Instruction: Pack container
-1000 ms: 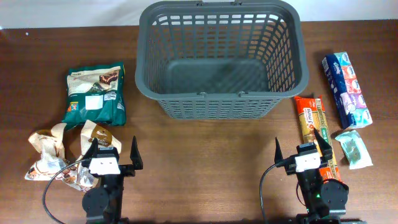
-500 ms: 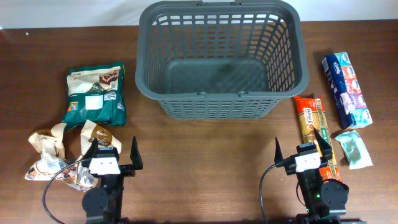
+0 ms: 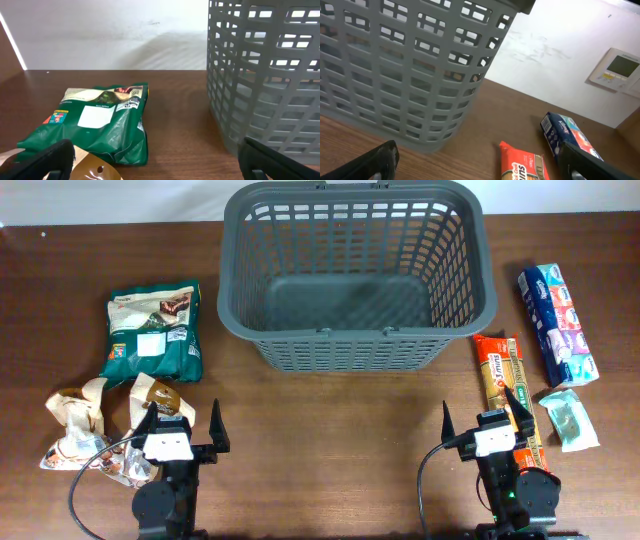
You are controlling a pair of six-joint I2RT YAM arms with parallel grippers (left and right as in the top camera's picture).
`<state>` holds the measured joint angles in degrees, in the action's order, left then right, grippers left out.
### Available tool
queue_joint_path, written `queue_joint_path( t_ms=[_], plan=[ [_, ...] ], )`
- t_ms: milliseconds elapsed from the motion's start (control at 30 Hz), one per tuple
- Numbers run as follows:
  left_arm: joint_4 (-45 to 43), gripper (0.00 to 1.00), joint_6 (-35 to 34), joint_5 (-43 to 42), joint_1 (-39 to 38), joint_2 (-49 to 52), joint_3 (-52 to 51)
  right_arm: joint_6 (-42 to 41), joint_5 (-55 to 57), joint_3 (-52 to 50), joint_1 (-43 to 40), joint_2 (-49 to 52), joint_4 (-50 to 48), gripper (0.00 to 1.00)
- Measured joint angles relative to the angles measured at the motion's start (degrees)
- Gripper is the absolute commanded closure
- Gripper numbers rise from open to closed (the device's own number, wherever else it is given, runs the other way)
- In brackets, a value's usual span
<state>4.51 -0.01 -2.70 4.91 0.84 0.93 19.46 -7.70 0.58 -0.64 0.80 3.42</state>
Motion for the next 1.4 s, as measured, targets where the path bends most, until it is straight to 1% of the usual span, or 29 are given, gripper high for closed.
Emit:
queue_joint_path(
  t_ms=[667,833,933,1000,1133,1267,1400],
  plan=[
    [0.0,0.01,0.0,-0.02,0.0,0.0,0.0,-0.57,-0.02,0.0,0.0,0.0,-0.72,0.01],
    [-1.05,0.01,0.0,-0.02,0.0,0.0,0.0,-7.1,-0.04,0.0,0.0,0.0,-9.11,0.01],
    [-5.07,0.01,0.0,-0.11,0.0,0.0,0.0,-11.93,-0.15,0.0,0.0,0.0,-14.58,0.01],
    [-6.78,0.01,0.0,-0.57,0.0,0.0,0.02,-14.84,-1.14,0.0,0.0,0.0,-17.38,0.01],
    [-7.1,0.01,0.0,-2.71,0.0,0.11,0.9,-20.9,-4.9,0.0,0.0,-0.02,-25.16,0.01],
    [-7.08,0.01,-0.02,-4.0,0.0,2.38,5.2,-26.62,-7.52,0.55,0.0,0.0,-29.09,0.01],
    [-7.28,0.01,0.0,-5.09,0.0,7.65,13.25,-30.51,-9.16,4.39,0.0,0.0,-29.73,0.01]
  ],
)
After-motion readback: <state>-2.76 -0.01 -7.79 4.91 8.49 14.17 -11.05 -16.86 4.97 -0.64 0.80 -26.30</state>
